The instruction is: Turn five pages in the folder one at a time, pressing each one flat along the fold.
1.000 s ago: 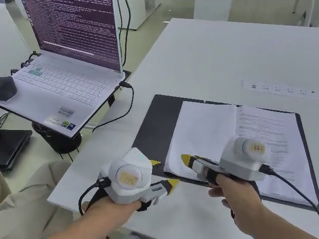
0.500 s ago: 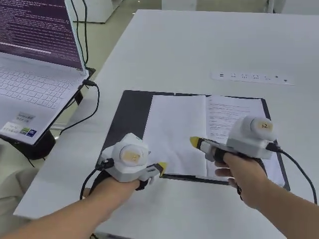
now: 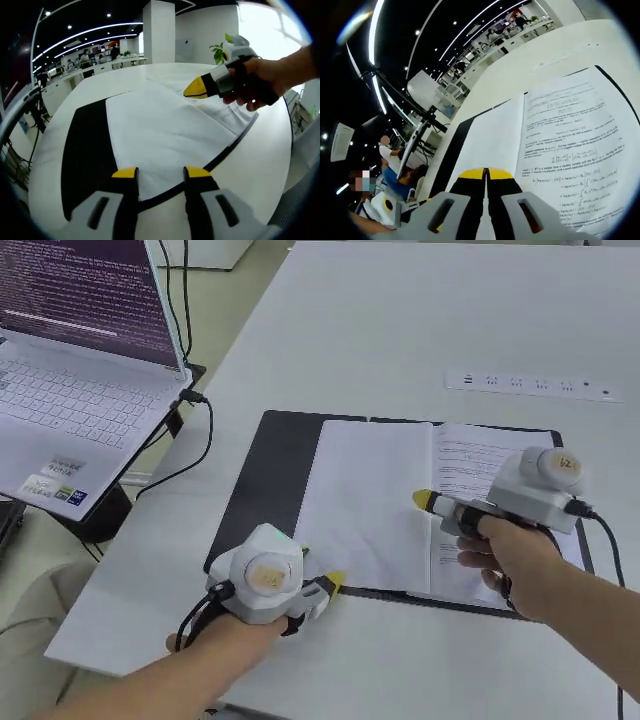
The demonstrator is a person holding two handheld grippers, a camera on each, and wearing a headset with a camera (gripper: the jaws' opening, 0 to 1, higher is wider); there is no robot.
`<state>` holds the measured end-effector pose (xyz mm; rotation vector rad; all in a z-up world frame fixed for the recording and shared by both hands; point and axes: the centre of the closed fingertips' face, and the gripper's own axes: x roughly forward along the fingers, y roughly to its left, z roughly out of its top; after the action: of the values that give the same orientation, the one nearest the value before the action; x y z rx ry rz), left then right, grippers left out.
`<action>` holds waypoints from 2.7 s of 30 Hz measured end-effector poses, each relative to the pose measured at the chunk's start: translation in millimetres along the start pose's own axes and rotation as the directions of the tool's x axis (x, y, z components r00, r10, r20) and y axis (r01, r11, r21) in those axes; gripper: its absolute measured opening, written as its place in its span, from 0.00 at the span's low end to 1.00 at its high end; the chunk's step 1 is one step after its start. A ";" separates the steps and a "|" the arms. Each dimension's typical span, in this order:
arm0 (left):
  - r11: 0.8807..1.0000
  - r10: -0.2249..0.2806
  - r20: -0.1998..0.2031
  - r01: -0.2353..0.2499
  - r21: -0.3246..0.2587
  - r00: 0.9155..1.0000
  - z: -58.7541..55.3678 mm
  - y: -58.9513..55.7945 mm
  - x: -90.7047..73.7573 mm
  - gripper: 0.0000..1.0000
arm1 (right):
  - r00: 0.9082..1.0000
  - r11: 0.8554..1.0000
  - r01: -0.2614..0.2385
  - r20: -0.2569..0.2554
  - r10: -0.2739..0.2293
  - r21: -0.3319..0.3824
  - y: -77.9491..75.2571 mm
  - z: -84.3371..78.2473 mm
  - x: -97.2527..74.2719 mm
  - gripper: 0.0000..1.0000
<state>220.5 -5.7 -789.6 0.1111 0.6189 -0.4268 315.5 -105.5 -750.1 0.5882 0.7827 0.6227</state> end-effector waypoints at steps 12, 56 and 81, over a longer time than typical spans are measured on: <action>1.000 0.005 0.008 -0.005 -0.005 1.000 0.3 1.2 0.6 0.34 | 0.999 0.976 -0.011 -0.038 0.019 0.216 -18.3 7.7 19.7 0.00; 1.000 0.015 0.039 -0.015 -0.012 0.999 -0.9 1.2 1.7 0.34 | 0.975 0.840 -0.012 0.193 -0.110 0.543 -61.7 114.2 90.6 0.00; 1.000 0.015 0.036 -0.015 -0.013 0.999 -2.0 2.2 2.6 0.34 | 0.994 0.741 -0.078 0.106 0.009 0.668 -46.1 63.4 56.0 0.00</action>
<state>222.3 -4.2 -792.7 0.0954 0.5848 -0.4092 409.3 -113.1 -770.8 1.3019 0.9031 0.3298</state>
